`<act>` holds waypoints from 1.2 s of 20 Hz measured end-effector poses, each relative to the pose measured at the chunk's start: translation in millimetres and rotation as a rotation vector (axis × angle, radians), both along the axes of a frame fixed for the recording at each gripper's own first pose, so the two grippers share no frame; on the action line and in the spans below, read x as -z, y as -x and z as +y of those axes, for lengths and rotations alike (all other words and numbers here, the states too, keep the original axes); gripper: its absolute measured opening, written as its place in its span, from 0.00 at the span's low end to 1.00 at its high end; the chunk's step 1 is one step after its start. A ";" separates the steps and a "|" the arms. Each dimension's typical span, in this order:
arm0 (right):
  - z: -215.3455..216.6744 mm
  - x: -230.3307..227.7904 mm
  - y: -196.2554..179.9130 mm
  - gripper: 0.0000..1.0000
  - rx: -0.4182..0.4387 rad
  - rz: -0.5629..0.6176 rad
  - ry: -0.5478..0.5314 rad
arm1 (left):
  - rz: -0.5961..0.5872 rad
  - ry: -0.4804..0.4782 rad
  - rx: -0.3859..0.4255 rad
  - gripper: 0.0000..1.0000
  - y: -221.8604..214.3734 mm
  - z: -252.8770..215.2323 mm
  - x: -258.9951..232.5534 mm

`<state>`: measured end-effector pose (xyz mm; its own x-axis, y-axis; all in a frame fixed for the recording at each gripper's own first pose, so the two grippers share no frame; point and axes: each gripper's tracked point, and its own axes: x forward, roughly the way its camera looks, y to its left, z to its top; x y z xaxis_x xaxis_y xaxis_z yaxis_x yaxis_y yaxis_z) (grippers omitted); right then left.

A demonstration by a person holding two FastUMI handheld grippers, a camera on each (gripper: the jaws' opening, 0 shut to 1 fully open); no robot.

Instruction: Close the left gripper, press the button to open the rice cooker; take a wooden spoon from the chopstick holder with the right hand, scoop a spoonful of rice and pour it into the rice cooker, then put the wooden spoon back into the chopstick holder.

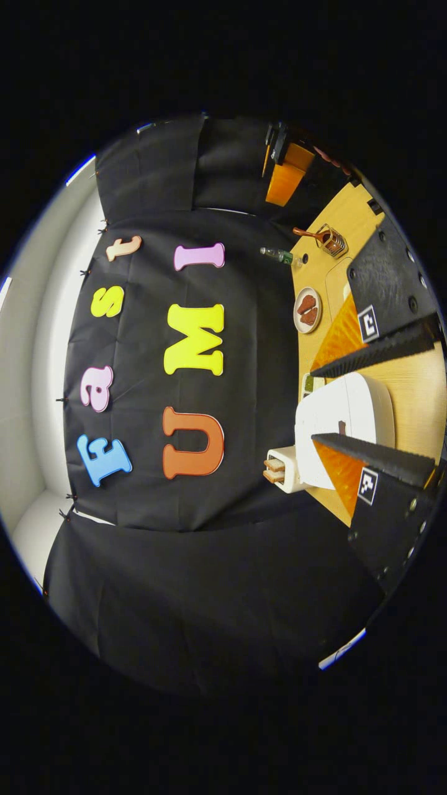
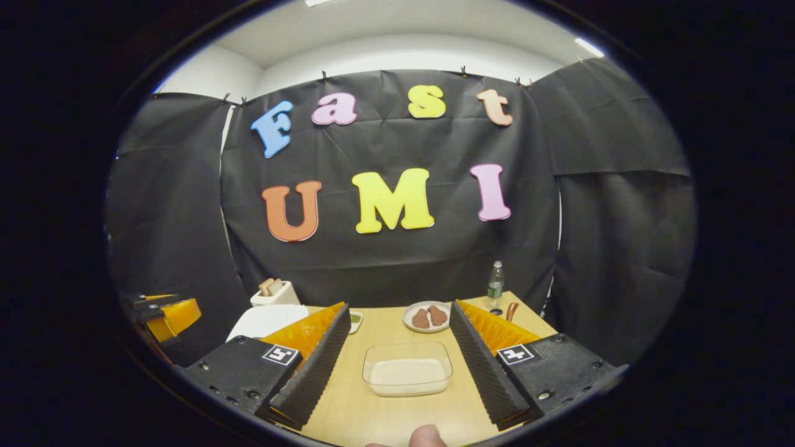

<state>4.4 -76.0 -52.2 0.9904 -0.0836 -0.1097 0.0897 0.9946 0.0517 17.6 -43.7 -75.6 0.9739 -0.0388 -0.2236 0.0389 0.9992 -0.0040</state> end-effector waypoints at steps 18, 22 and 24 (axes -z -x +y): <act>-46.6 39.3 -82.3 1.00 -0.028 0.105 -0.044 | 0.452 0.142 -0.107 0.00 -106.7 44.8 123.9; -53.3 51.0 -92.9 1.00 -0.041 0.137 -0.039 | 0.535 0.131 -0.126 0.00 -125.0 52.4 156.1; -58.0 56.0 -96.5 1.00 -0.040 0.151 -0.043 | 0.567 0.150 -0.143 0.00 -125.0 54.5 167.8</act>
